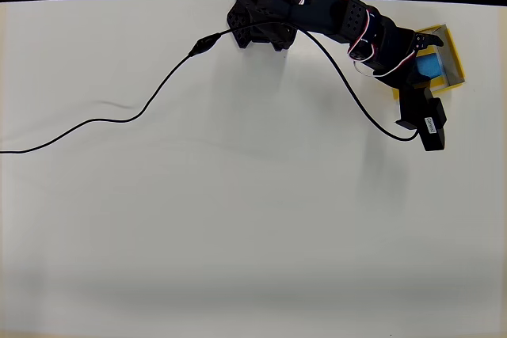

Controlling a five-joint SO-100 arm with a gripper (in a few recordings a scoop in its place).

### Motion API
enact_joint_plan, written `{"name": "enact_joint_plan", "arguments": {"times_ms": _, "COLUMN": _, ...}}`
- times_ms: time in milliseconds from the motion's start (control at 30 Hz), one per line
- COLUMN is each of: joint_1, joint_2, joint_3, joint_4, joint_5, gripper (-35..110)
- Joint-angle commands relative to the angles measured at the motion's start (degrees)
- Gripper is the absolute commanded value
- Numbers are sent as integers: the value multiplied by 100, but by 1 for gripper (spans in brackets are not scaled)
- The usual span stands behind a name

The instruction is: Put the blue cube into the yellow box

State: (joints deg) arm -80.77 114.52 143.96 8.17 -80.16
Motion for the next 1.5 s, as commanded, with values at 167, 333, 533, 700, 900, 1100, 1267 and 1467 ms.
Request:
{"name": "enact_joint_plan", "arguments": {"times_ms": 167, "joint_1": 316, "joint_2": 642, "joint_3": -1274, "joint_4": 369, "joint_5": -589, "gripper": 22}}
{"name": "enact_joint_plan", "arguments": {"times_ms": 333, "joint_1": 1266, "joint_2": 923, "joint_3": -1907, "joint_4": 967, "joint_5": -773, "gripper": 14}}
{"name": "enact_joint_plan", "arguments": {"times_ms": 533, "joint_1": 2918, "joint_2": 1204, "joint_3": -2136, "joint_4": 1327, "joint_5": -1195, "gripper": 7}}
{"name": "enact_joint_plan", "arguments": {"times_ms": 700, "joint_1": 4324, "joint_2": 1327, "joint_3": -2153, "joint_4": 1450, "joint_5": -1450, "gripper": 5}}
{"name": "enact_joint_plan", "arguments": {"times_ms": 900, "joint_1": 5730, "joint_2": 1934, "joint_3": -1617, "joint_4": 1802, "joint_5": -1626, "gripper": 4}}
{"name": "enact_joint_plan", "arguments": {"times_ms": 1100, "joint_1": 6469, "joint_2": 3111, "joint_3": -308, "joint_4": 1881, "joint_5": -1661, "gripper": 4}}
{"name": "enact_joint_plan", "arguments": {"times_ms": 1267, "joint_1": 6697, "joint_2": 4658, "joint_3": 1063, "joint_4": 2294, "joint_5": -1723, "gripper": 4}}
{"name": "enact_joint_plan", "arguments": {"times_ms": 1467, "joint_1": 6979, "joint_2": 6425, "joint_3": 2347, "joint_4": 3551, "joint_5": -1714, "gripper": 4}}
